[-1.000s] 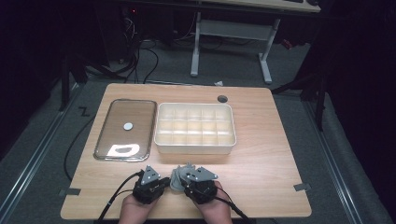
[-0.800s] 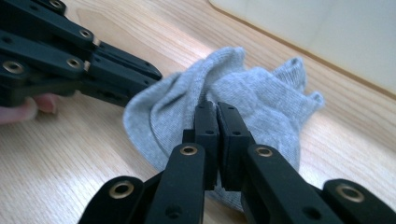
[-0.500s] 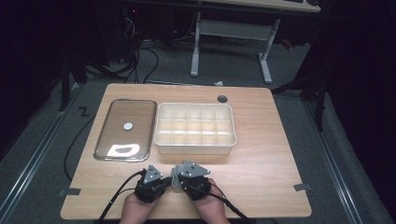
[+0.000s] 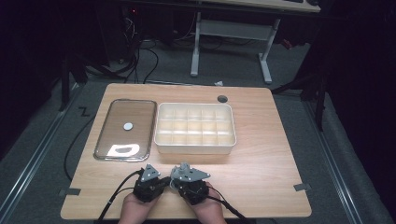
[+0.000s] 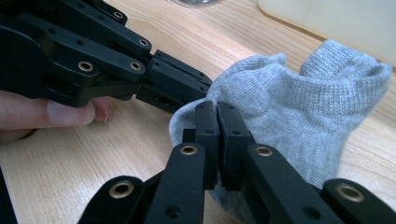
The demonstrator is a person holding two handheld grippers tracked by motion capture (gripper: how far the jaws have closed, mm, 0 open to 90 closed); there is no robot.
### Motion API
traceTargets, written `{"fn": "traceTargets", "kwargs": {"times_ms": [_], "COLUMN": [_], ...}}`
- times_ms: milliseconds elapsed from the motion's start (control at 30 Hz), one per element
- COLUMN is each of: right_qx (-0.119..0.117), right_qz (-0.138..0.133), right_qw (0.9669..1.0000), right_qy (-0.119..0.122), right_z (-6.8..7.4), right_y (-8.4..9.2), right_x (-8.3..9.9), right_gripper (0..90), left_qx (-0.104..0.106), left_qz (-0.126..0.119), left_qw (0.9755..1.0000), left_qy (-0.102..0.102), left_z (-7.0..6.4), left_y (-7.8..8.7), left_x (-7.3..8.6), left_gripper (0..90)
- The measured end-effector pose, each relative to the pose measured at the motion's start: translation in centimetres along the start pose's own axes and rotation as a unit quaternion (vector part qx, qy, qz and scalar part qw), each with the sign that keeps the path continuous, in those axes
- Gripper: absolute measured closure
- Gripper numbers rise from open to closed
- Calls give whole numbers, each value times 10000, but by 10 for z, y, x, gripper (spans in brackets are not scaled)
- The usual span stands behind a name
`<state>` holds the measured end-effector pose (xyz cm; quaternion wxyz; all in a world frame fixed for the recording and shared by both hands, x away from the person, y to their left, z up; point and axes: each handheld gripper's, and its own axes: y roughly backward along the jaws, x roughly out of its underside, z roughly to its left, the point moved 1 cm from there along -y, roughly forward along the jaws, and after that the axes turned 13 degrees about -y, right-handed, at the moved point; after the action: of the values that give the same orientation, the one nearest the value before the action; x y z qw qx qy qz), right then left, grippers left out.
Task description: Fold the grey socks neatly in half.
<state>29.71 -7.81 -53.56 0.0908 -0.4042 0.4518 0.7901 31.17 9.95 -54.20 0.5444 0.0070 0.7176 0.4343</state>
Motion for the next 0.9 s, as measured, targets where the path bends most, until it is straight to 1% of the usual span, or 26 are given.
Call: {"fn": "traceTargets", "kwargs": {"times_ms": [100, 133, 167, 200, 233, 267, 300, 333, 400, 467, 533, 600, 633, 667, 700, 733, 767, 800, 833, 900], "right_qx": [-37, -48, -117, -155, -170, -170, -191, -148, -36, 86, 151, 149, 173, 228, 268, 341, 348, 204, 87, 39], "right_qz": [40, 65, 102, 75, -75, -75, -171, -466, -650, -724, -758, -776, -804, -777, -675, -637, -648, -574, -492, -383], "right_qw": [9999, 9999, 9998, 9998, 9998, 9998, 9996, 9988, 9979, 9973, 9968, 9964, 9960, 9958, 9964, 9964, 9957, 9956, 9958, 9965], "right_qy": [90, 127, 120, 102, 117, 117, 115, 48, 16, -95, -203, -303, -359, -419, -427, -449, -572, -710, -771, -743], "right_z": [2, 3, 3, 3, 3, 3, 2, -6, -16, -29, -41, -48, -51, -52, -53, -54, -56, -58, -58, -57], "right_y": [-1, -1, 2, 4, 12, 12, 17, 34, 44, 52, 56, 58, 59, 59, 58, 57, 56, 56, 54, 48], "right_x": [-1, -1, -3, -5, -8, -8, -10, -15, -16, -13, -7, -1, 2, 4, 5, 7, 9, 9, 10, 10], "right_gripper": [884, 864, 809, 791, 771, 771, 753, 717, 707, 688, 674, 671, 672, 692, 733, 774, 819, 835, 844, 863], "left_qx": [-10, -5, -3, -3, -3, -3, 4, 12, 14, 7, -22, -39, -65, -85, -90, -61, -57, -78, -96, -127], "left_qz": [1, -9, -11, -11, -19, -19, -31, -39, -51, -62, -62, -61, -72, -84, -92, -80, -47, -28, -13, 0], "left_qw": [10000, 10000, 10000, 10000, 10000, 10000, 10000, 10000, 10000, 10000, 10000, 10000, 10000, 9999, 9999, 9999, 10000, 9999, 9999, 9997], "left_qy": [0, 6, 5, 5, 3, 3, 4, 5, 9, 8, -4, -17, -19, -9, -13, -26, -63, -87, -121, -196], "left_z": [0, 0, 0, 0, 0, 0, 0, 0, 0, 0, 0, 0, 0, -1, -1, -1, -2, -3, -3, -5], "left_y": [0, 0, 0, 0, 0, 0, 0, 0, 0, 0, 1, 1, 1, 1, 1, 1, 1, 0, 0, 0], "left_x": [0, 0, 0, 0, 0, 0, 0, 0, 0, 0, 0, 0, 0, 0, 0, 0, 0, 0, 0, -1], "left_gripper": [882, 881, 880, 872, 861, 855, 855, 836, 812, 784, 756, 743, 739, 739, 740, 767, 802, 817, 830, 838]}}
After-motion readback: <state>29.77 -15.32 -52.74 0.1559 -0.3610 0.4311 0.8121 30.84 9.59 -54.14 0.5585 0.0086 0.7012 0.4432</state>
